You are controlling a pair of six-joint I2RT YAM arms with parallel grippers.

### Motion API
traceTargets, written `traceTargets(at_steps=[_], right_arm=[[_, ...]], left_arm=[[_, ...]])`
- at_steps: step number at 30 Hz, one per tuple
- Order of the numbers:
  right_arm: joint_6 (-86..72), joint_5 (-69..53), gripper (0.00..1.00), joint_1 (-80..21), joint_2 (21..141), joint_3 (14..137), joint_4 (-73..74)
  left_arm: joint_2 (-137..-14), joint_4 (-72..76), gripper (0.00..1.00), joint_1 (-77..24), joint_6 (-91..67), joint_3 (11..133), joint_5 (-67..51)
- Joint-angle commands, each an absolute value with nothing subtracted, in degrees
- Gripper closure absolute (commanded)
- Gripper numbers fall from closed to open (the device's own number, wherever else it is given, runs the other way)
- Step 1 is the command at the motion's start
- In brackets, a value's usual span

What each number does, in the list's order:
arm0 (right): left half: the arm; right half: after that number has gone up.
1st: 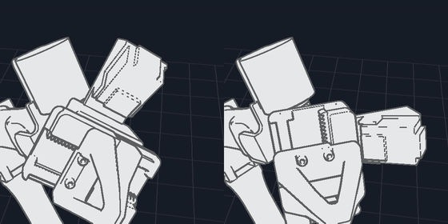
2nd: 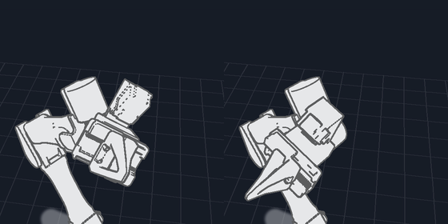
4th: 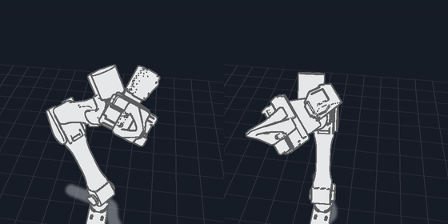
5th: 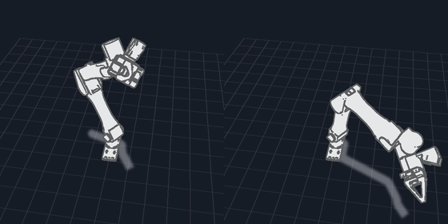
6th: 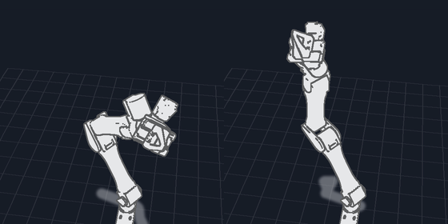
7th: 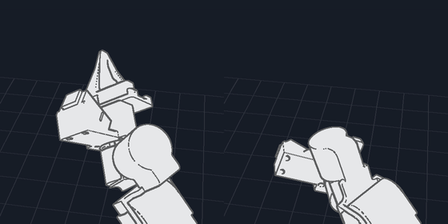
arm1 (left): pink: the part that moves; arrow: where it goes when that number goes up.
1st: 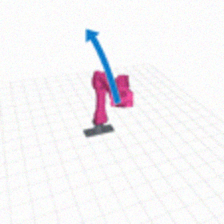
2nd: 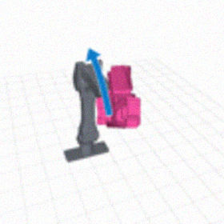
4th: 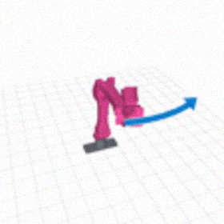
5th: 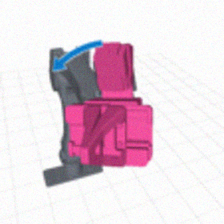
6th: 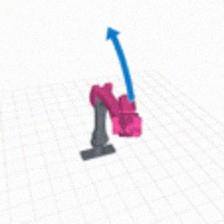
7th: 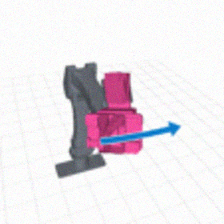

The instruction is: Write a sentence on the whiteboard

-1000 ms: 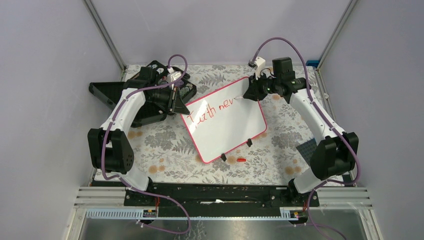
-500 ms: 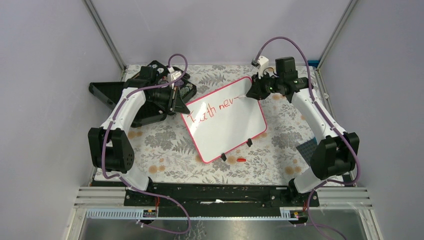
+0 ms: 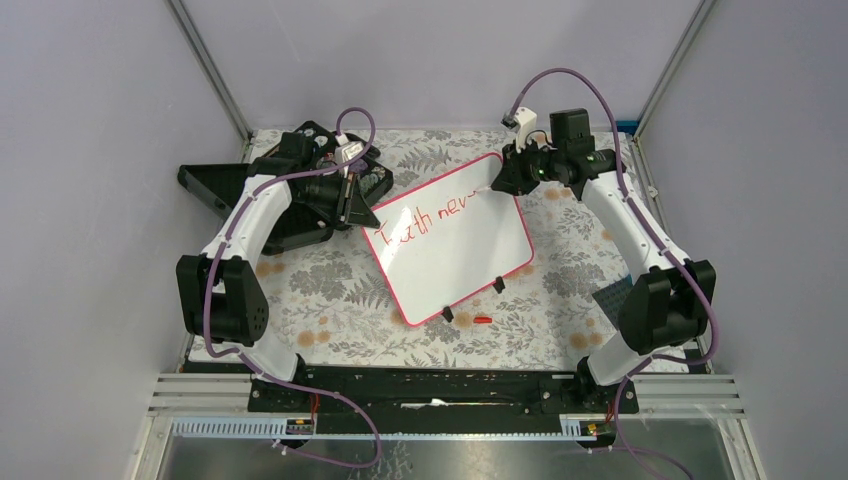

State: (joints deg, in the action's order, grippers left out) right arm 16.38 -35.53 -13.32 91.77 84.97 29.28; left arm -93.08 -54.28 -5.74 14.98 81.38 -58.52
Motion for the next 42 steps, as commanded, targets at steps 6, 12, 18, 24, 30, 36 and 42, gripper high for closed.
traceTargets(at_steps=[6,12,18,24,30,36,42], right_arm=[[15.6,-37.1,1.0,-13.8,92.9,87.4,28.1],[16.0,-37.5,1.0,-14.7,92.1,86.3,28.2],[16.1,-38.0,1.0,-14.9,90.9,85.0,28.1],[16.9,-37.0,1.0,-14.9,90.0,83.1,28.2],[17.9,-35.7,1.0,-14.9,88.6,80.8,28.1],[18.5,-34.6,1.0,-14.4,87.7,80.3,28.2],[18.8,-34.5,1.0,-12.3,88.4,82.3,29.0]], left_arm=[[-94.0,-52.3,1.0,-6.2,17.5,83.0,-55.2],[-94.0,-52.3,1.0,-6.2,17.4,82.9,-55.2],[-94.0,-52.3,1.0,-6.2,17.5,82.9,-55.2],[-93.8,-52.2,1.0,-6.2,17.4,82.8,-55.1],[-93.6,-52.3,1.0,-6.2,17.5,82.7,-54.9],[-93.6,-52.2,1.0,-6.2,17.5,82.7,-54.9],[-93.5,-52.2,1.0,-6.2,17.3,82.7,-54.8]])
